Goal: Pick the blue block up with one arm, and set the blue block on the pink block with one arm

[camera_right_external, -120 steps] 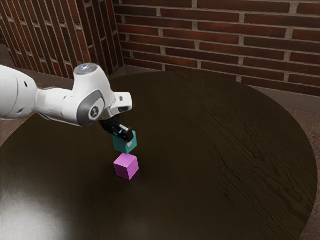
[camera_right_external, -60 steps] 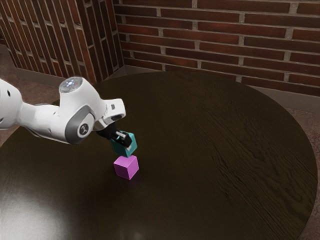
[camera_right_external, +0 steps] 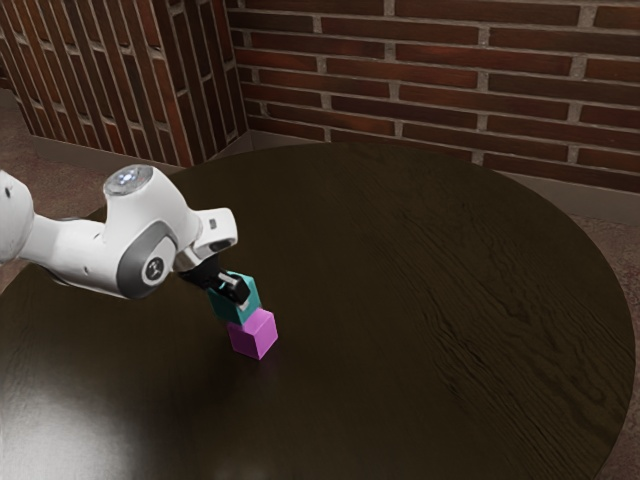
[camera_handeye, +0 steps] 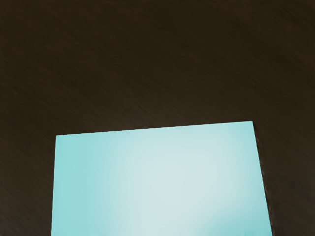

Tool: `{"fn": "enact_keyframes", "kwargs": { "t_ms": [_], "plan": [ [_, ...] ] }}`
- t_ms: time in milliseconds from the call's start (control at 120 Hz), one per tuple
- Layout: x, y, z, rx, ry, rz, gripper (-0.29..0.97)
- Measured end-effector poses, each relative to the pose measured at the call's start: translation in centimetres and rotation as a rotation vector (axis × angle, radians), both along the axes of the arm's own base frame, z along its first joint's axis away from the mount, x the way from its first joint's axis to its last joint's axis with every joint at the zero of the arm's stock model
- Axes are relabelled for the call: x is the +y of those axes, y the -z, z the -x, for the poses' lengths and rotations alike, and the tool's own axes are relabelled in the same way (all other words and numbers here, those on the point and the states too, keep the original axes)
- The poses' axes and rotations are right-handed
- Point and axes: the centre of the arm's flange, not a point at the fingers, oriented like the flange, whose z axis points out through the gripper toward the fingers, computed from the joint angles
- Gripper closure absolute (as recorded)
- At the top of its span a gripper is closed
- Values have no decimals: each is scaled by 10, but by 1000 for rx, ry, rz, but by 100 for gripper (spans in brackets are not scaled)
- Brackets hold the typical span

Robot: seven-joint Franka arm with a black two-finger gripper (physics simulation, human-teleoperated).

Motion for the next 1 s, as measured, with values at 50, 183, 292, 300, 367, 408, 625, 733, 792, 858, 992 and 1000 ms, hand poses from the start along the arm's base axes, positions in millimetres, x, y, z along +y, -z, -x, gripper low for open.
{"fn": "enact_keyframes", "kwargs": {
  "t_ms": [50, 183, 292, 300, 367, 408, 625, 733, 792, 858, 992, 1000],
  "plan": [
    [2, 0, -5, 1, -2, -10, 37],
    [-7, 1, -8, 9, 18, -17, 37],
    [-24, 3, -7, 17, 48, -16, 37],
    [-26, 3, -7, 18, 50, -16, 37],
    [-33, 5, -6, 23, 61, -17, 37],
    [-34, 6, -6, 26, 62, -17, 37],
    [-23, 5, -10, 25, 35, -18, 37],
    [-26, 3, -13, 21, 37, -21, 37],
    [-28, 3, -14, 19, 39, -22, 37],
    [-29, 3, -14, 19, 38, -21, 37],
    [-25, 7, -12, 31, 18, -18, 38],
    [-25, 8, -12, 31, 16, -18, 38]
  ]
}}
